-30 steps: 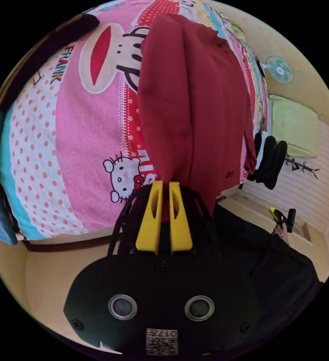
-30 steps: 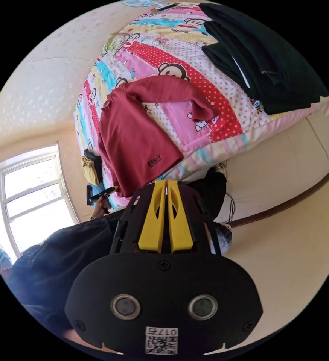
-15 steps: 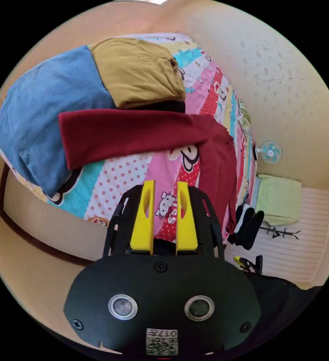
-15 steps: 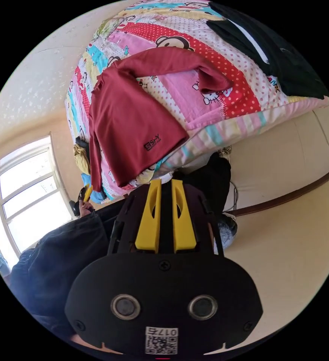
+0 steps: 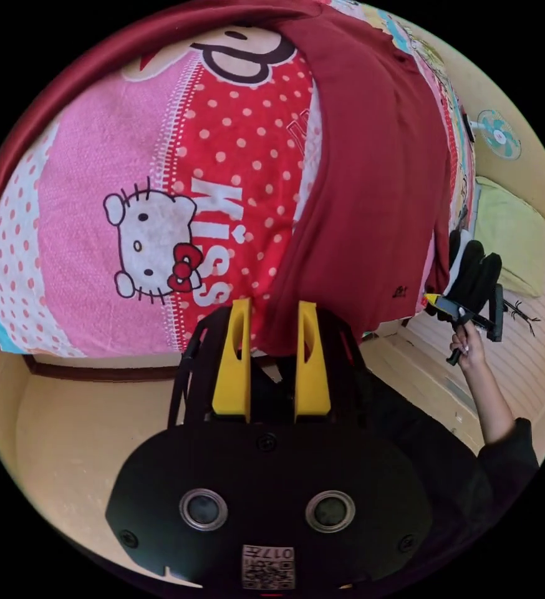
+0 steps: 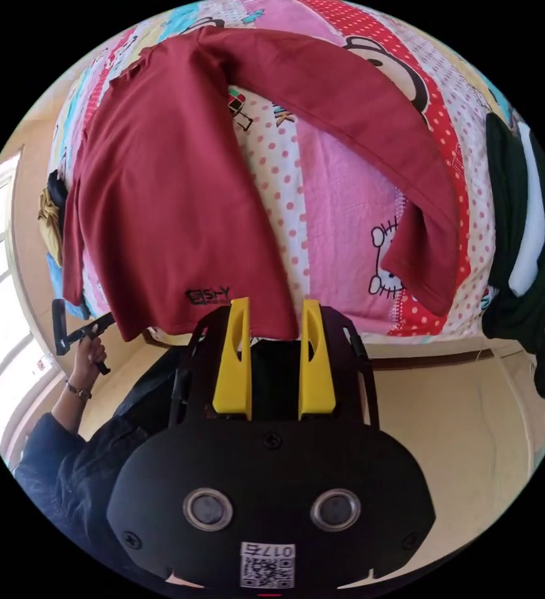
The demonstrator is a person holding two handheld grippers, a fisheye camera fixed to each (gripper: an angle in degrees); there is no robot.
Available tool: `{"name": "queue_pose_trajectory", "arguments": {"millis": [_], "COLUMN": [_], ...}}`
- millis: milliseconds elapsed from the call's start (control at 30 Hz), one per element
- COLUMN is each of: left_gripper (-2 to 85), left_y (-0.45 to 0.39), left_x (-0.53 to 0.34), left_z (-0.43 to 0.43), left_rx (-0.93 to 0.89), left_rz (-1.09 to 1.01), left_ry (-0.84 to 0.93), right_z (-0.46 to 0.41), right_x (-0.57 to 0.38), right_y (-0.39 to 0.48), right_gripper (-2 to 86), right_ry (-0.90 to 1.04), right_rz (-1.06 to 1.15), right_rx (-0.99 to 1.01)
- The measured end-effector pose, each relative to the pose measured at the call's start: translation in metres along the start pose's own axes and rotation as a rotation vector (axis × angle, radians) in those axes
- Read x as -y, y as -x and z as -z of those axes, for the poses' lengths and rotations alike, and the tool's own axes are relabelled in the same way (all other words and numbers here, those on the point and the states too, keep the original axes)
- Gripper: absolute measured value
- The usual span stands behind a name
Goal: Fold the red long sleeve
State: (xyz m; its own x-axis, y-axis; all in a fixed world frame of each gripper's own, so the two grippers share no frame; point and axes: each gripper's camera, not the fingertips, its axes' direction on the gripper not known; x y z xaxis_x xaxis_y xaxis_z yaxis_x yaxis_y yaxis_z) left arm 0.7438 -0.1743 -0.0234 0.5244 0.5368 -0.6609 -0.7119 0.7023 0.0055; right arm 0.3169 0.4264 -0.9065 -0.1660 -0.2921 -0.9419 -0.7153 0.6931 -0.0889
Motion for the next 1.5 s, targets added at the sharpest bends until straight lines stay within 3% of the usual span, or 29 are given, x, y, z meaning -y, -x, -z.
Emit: {"name": "queue_pose_trajectory", "arguments": {"millis": [100, 300, 400, 533, 600, 667, 733, 800, 833, 900, 967, 1133, 1200, 1267, 1333, 1400, 1500], "left_gripper": [5.4, 1.9, 1.2, 2.3, 3.1, 4.3, 4.6, 4.8, 4.8, 4.8, 4.6, 4.4, 4.4, 4.4, 4.5, 4.9, 6.3], "left_y": [-0.003, -0.012, 0.003, 0.025, 0.04, 0.061, 0.074, 0.085, 0.089, 0.093, 0.093, 0.078, 0.073, 0.071, 0.075, 0.084, 0.103], "left_x": [0.0, -0.049, -0.091, -0.125, -0.133, -0.15, -0.166, -0.183, -0.193, -0.205, -0.216, -0.22, -0.219, -0.22, -0.223, -0.227, -0.232], "left_z": [0.007, 0.059, 0.095, 0.08, 0.063, 0.059, 0.066, 0.077, 0.085, 0.098, 0.112, 0.131, 0.136, 0.146, 0.153, 0.159, 0.169], "left_rx": [-0.002, 0.027, 0.019, 0.076, 0.074, 0.048, -0.041, -0.099, -0.111, -0.106, -0.062, 0.076, 0.1, 0.074, 0.019, -0.065, -0.292], "left_rz": [-0.003, -0.146, -0.119, 0.011, 0.153, 0.36, 0.459, 0.535, 0.572, 0.602, 0.618, 0.571, 0.556, 0.558, 0.571, 0.6, 0.63], "left_ry": [0.061, 0.031, -0.051, 0.033, 0.083, 0.078, 0.027, -0.011, -0.037, -0.067, -0.078, -0.044, -0.033, -0.063, -0.111, -0.165, -0.314], "right_z": [-0.032, 0.008, 0.044, 0.044, 0.021, 0.026, 0.052, 0.079, 0.08, 0.066, 0.048, 0.015, 0.007, 0.017, 0.049, 0.111, 0.178], "right_x": [0.015, -0.021, -0.065, -0.104, -0.105, -0.101, -0.101, -0.11, -0.115, -0.132, -0.134, -0.119, -0.126, -0.133, -0.133, -0.13, -0.136], "right_y": [-0.014, -0.014, -0.028, -0.061, -0.093, -0.123, -0.158, -0.22, -0.235, -0.276, -0.288, -0.295, -0.289, -0.285, -0.281, -0.257, -0.227], "right_gripper": [10.6, 4.1, 3.7, 4.0, 4.8, 6.1, 7.9, 10.1, 10.7, 12.0, 12.5, 10.9, 5.2, 4.8, 4.6, 4.5, 4.3], "right_ry": [0.142, 0.146, 0.102, 0.128, 0.243, 0.217, 0.049, -0.242, -0.319, -0.615, -0.744, -0.674, -0.741, -0.823, -0.874, -0.902, -0.992], "right_rz": [0.01, 0.274, 0.355, 0.37, 0.294, 0.154, -0.006, -0.347, -0.438, -0.768, -0.963, -1.242, -1.316, -1.279, -1.084, -0.751, -0.474], "right_rx": [-0.017, -0.16, -0.166, -0.163, -0.013, 0.141, 0.377, 0.787, 0.905, 1.349, 1.556, 1.597, 1.664, 1.681, 1.623, 1.532, 1.478]}}
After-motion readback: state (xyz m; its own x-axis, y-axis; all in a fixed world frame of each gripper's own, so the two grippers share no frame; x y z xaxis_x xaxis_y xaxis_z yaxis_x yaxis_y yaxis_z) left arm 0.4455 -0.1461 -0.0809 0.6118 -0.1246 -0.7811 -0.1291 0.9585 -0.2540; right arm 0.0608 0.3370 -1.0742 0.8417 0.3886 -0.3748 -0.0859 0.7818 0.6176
